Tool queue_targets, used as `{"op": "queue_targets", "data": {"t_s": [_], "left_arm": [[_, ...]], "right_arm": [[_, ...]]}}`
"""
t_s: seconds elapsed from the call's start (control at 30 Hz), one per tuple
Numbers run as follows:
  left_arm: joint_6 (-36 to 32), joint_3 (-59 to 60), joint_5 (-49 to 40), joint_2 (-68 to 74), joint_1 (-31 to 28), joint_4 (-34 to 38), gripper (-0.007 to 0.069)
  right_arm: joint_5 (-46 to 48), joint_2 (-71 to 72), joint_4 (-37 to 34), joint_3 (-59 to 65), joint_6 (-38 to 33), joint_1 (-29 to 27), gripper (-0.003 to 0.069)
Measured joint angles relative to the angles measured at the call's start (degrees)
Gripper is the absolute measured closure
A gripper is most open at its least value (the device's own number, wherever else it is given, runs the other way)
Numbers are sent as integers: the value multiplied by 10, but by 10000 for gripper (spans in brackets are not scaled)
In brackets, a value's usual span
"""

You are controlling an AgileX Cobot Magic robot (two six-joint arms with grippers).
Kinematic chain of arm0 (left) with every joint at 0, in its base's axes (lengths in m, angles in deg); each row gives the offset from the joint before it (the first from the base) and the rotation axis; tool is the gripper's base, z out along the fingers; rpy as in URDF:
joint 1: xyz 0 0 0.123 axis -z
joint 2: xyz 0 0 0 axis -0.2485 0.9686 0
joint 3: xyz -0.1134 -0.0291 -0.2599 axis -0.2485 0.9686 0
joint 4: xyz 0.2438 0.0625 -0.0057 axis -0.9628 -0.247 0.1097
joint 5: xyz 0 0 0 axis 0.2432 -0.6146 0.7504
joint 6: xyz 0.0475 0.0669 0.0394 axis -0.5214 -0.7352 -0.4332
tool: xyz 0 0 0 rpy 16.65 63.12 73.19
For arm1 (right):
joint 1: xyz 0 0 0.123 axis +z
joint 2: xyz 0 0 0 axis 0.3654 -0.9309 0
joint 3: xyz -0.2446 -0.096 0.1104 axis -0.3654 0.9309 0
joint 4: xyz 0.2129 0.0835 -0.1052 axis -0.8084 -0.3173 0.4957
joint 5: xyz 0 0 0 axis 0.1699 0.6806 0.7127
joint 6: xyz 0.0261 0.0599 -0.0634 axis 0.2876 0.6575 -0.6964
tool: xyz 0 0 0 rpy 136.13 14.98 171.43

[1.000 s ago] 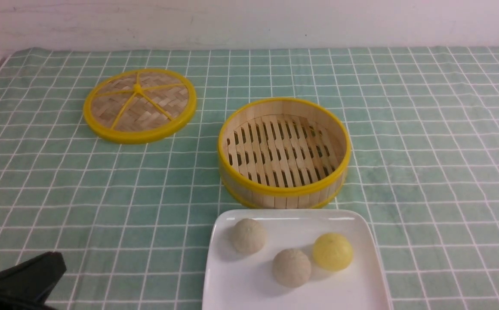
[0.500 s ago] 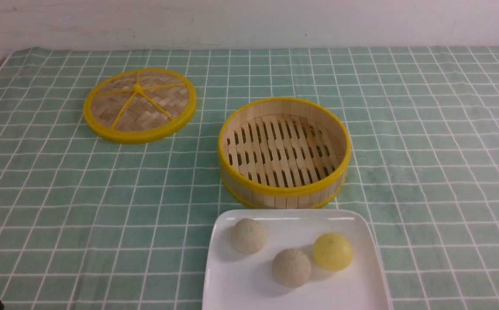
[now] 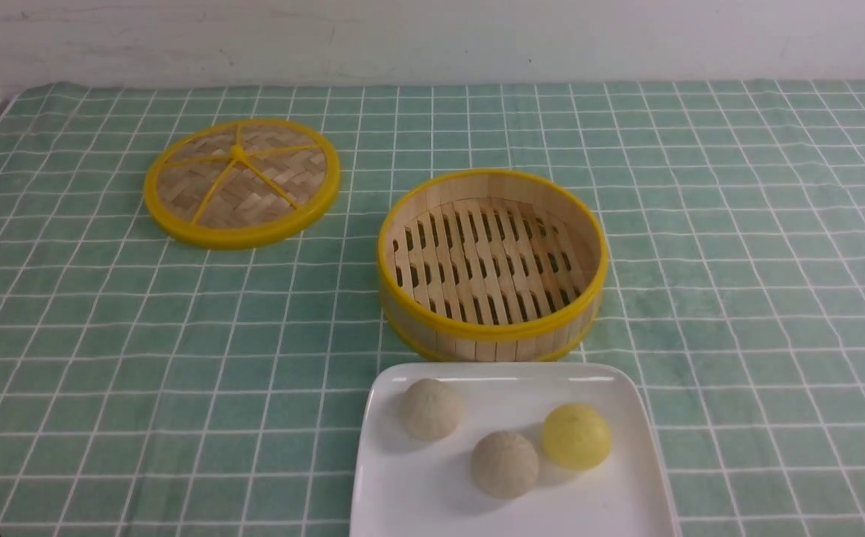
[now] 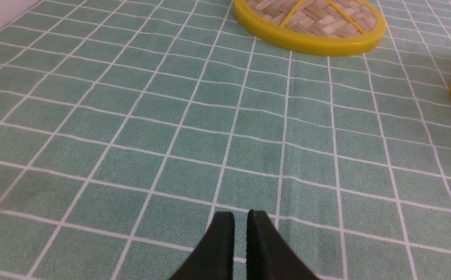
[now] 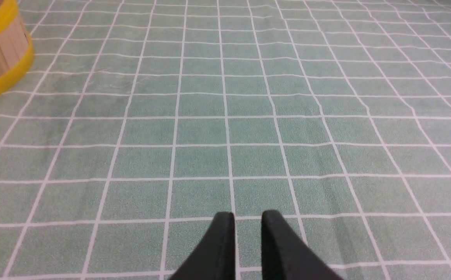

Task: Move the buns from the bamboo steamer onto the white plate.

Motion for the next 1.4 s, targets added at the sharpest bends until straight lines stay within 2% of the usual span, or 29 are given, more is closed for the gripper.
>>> {"op": "queue_targets", "data": {"t_s": [1.4], "left_arm": [[-2,0,0,0,0,-1,510]], "right_arm": [[0,0,0,0,0,0,484]]}}
